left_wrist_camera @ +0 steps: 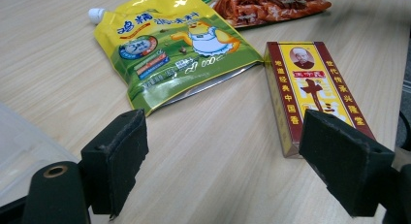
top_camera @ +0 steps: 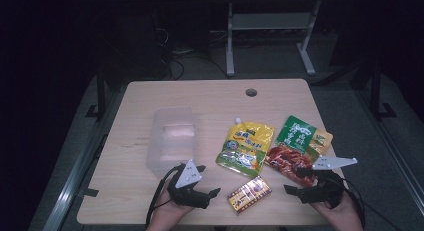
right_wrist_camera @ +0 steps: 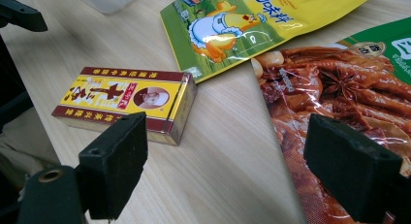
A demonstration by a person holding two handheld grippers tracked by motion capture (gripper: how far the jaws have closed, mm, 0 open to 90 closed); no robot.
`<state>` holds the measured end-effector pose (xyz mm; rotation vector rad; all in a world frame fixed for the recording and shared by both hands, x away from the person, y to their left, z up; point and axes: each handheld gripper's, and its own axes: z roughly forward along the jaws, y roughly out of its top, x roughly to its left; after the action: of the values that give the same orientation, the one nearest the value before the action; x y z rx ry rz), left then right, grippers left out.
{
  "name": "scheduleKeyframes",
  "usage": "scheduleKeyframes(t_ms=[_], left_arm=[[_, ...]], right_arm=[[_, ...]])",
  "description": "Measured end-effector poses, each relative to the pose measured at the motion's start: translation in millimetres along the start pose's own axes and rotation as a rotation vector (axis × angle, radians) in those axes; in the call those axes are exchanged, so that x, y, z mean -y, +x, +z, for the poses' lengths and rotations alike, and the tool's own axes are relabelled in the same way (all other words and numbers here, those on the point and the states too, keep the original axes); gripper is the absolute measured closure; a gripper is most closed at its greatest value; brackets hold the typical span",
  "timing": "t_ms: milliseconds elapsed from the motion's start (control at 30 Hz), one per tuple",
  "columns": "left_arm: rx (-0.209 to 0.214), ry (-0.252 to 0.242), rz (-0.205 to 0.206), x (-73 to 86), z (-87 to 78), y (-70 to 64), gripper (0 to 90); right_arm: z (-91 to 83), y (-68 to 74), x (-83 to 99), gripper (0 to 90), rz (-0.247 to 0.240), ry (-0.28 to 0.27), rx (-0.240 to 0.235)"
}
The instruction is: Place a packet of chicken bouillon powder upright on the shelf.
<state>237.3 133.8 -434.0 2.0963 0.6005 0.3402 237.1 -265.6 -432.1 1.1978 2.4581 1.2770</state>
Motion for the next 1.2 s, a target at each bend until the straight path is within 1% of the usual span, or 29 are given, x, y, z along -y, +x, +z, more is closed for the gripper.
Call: scheduleKeyframes(t_ms=[133,200,267,300,367,400,467,500,533,567,600,633,667,700,733,767,800,833,867,900,933,967,1067,1133,1200], left_arm=[[0.003,0.000,0.000,-0.5,0.8,0.9,18.5],[0.002,0.003,0.006,-1.4,2.0,-0.3,19.5],[0.004,0.001,0.002,-2.1,2.8,-1.6,20.0],[0.006,0.000,0.009,-2.7,3.1,-1.8,20.8],[0.010,0.001,0.007,-4.0,4.9,-3.0,24.1],[0.011,0.004,0.009,-5.1,6.4,-2.6,24.1],[0.013,0.012,0.010,-6.9,8.7,-1.8,25.9],[0.014,0.015,0.019,-8.1,10.6,-0.8,27.7],[0.014,0.016,0.019,-9.0,11.9,-0.4,31.7],[0.014,0.026,0.021,-10.4,12.9,0.6,31.7],[0.011,0.029,0.023,-11.6,14.0,0.7,36.2],[0.006,0.040,0.039,-12.4,14.1,0.8,39.0],[0.000,0.041,0.042,-13.4,14.6,0.1,40.6],[-0.003,0.048,0.051,-14.8,14.7,0.6,41.5],[-0.006,0.048,0.048,-16.4,15.6,0.7,41.5],[-0.010,0.047,0.044,-17.9,16.9,1.2,43.2],[-0.016,0.048,0.045,-19.5,18.6,2.5,46.0],[-0.022,0.047,0.033,-21.2,21.0,3.6,48.3],[-0.024,0.054,0.024,-22.8,23.5,4.9,51.2],[-0.023,0.063,0.016,-24.8,26.3,6.5,51.2],[-0.022,0.060,-0.003,-26.8,30.0,7.7,51.5],[-0.015,0.059,-0.005,-28.0,32.1,8.6,52.4],[-0.017,0.062,-0.018,-33.7,39.9,10.5,57.8],[-0.018,0.071,-0.028,-38.5,45.9,12.2,62.4],[-0.012,0.069,-0.032,-40.1,47.4,12.5,62.7]], right_arm=[[0.3,0.9,-0.7,15.1,-0.003,-0.001,0.000],[0.1,1.5,-1.3,15.1,-0.001,-0.003,-0.001],[0.1,2.5,-2.4,15.1,-0.001,-0.003,-0.001],[0.2,2.5,-2.8,15.1,-0.003,-0.002,-0.003],[0.6,2.4,-4.5,15.1,0.000,0.003,0.006],[0.4,2.4,-5.7,15.1,0.008,0.003,0.006],[0.6,1.9,-8.1,15.1,0.004,0.003,0.007],[0.2,1.8,-9.7,15.1,0.009,0.006,0.011],[0.1,1.4,-11.6,15.1,0.013,0.001,0.008],[0.0,1.2,-13.0,15.1,0.011,0.003,0.010],[0.3,1.3,-16.9,15.3,0.023,0.006,0.002],[1.0,0.6,-19.2,15.4,0.029,0.007,-0.016],[1.9,0.2,-22.2,15.4,0.029,0.011,-0.033],[2.6,0.4,-25.5,15.4,0.027,0.017,-0.033],[2.6,0.4,-25.5,15.4,0.027,0.017,-0.033],[3.4,-0.1,-28.9,15.4,0.014,0.018,-0.027],[4.2,-0.2,-32.5,15.5,0.014,0.023,-0.028],[6.6,-0.1,-40.3,15.5,0.009,0.029,-0.023],[8.2,-1.0,-44.1,15.6,0.004,0.028,-0.020],[8.2,-1.0,-44.1,15.6,0.004,0.028,-0.020],[10.2,-2.0,-47.9,16.4,0.003,0.025,-0.021],[12.7,-4.3,-52.4,17.7,-0.001,0.023,-0.026],[20.2,-9.3,-62.2,17.9,0.010,0.034,-0.031],[29.0,-14.9,-73.0,19.1,-0.001,0.045,-0.025],[34.3,-17.4,-79.9,19.0,0.009,0.052,-0.015]])
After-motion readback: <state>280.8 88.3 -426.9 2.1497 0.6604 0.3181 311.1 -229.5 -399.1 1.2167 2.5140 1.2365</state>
